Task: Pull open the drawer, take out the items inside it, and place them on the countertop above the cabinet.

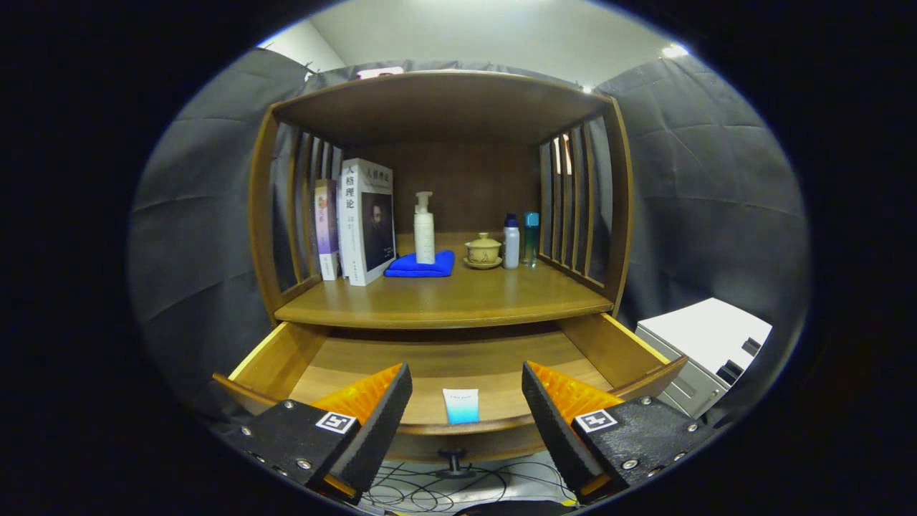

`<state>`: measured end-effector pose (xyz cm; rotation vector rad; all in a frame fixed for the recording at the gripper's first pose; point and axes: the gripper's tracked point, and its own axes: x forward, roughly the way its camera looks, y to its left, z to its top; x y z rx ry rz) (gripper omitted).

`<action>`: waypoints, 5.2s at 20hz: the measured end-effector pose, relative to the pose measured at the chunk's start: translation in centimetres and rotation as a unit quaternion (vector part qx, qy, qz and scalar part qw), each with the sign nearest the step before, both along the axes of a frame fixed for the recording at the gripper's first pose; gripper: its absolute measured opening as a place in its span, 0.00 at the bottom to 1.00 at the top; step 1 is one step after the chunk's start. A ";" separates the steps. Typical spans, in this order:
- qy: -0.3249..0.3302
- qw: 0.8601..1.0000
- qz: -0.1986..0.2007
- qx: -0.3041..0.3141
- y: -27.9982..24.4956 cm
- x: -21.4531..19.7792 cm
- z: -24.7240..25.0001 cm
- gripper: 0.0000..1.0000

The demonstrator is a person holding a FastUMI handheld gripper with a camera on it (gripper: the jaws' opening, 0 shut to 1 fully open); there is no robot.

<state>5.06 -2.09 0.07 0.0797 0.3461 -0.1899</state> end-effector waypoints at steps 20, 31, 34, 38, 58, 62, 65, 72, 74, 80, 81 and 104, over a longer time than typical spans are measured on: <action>0.258 0.965 0.005 0.051 -0.4 7.2 -12.0 0.95; 0.393 0.915 0.004 0.087 0.5 4.5 -16.6 0.94; 0.427 0.899 0.009 0.100 1.3 3.7 -17.4 0.93; 0.436 0.896 0.007 0.086 1.2 3.8 -17.3 0.89; 0.291 0.954 -0.004 0.073 0.1 5.4 -12.4 0.48; 0.243 0.968 0.005 0.065 0.5 6.0 -10.0 0.48; 0.217 0.975 0.019 0.047 0.8 6.7 -8.2 0.48; 0.156 0.987 0.009 0.031 0.3 9.0 -2.9 0.47; 0.142 0.990 0.013 0.024 0.0 10.4 -1.5 0.47; 0.116 0.993 0.029 0.015 -1.2 14.7 0.3 0.48; 0.116 0.993 0.033 0.012 -1.4 15.5 0.4 0.48; -0.022 0.999 0.030 0.013 -4.7 16.5 4.3 0.95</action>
